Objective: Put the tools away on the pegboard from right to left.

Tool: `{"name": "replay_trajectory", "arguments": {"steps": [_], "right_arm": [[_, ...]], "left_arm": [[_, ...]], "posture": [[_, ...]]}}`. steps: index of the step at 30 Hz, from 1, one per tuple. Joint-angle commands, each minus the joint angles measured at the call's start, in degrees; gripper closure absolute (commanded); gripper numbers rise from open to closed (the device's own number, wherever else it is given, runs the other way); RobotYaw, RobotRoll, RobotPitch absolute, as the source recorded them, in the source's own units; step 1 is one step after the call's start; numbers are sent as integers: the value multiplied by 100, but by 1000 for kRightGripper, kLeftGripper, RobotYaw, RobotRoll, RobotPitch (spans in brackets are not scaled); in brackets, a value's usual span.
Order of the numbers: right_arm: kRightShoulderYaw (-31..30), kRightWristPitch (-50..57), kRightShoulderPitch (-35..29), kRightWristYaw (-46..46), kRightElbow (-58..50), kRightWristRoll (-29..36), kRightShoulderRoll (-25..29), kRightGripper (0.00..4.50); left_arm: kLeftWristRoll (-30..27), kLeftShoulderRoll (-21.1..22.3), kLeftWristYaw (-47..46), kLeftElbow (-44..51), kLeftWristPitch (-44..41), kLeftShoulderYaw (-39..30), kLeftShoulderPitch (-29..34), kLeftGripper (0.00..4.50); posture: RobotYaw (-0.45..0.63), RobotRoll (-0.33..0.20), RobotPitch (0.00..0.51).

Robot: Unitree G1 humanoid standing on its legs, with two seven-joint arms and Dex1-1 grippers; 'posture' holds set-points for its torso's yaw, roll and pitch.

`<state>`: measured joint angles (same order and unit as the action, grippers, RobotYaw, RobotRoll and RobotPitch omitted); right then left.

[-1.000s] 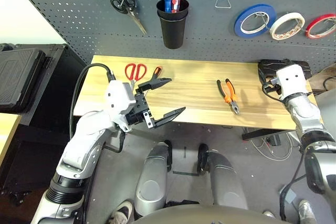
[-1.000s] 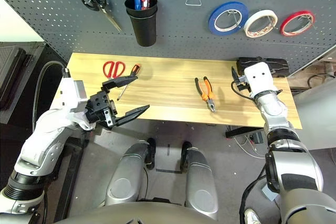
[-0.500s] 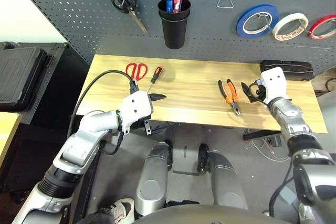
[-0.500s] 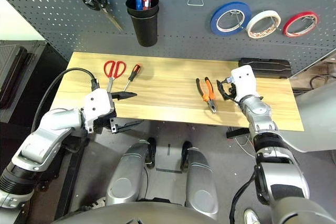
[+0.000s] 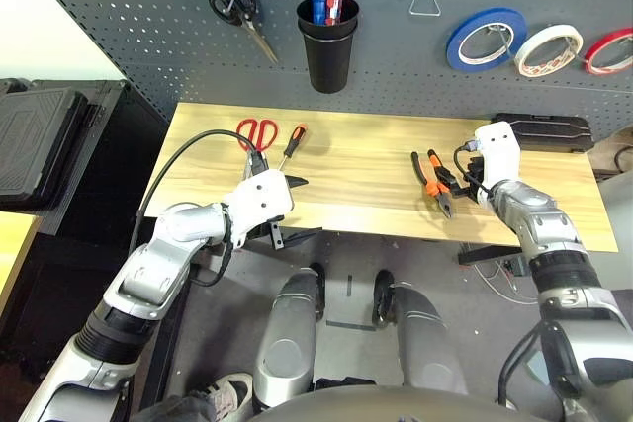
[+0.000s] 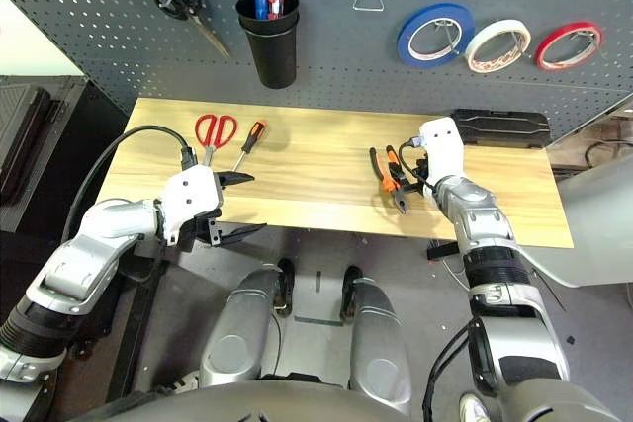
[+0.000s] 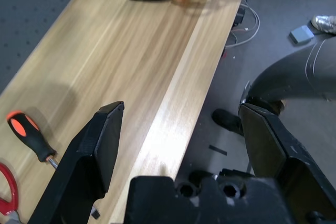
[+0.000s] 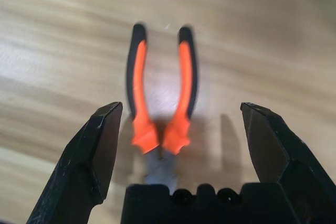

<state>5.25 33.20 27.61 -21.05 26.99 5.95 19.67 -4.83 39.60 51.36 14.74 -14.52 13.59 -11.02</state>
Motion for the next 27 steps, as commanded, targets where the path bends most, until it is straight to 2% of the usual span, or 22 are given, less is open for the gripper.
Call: {"name": "replay_trajectory", "arguments": {"steps": [1, 5, 14, 27], "right_arm": [[-18, 519, 100, 140, -30, 54, -101, 27], [-29, 682, 366, 252, 266, 9, -207, 27], [-2, 735, 1211, 518, 1741, -100, -281, 27], [-28, 344, 1927, 662, 3433, -227, -538, 27]], "left_arm": [[137, 57, 61, -81, -41, 97, -35, 0], [226, 66, 74, -163, -43, 120, -89, 0], [327, 54, 95, -164, -193, 129, -169, 0], [362, 116, 66, 11, -408, 92, -78, 0]], "posture": [[298, 0, 295], [301, 0, 303], [315, 0, 327], [348, 0, 342]]}}
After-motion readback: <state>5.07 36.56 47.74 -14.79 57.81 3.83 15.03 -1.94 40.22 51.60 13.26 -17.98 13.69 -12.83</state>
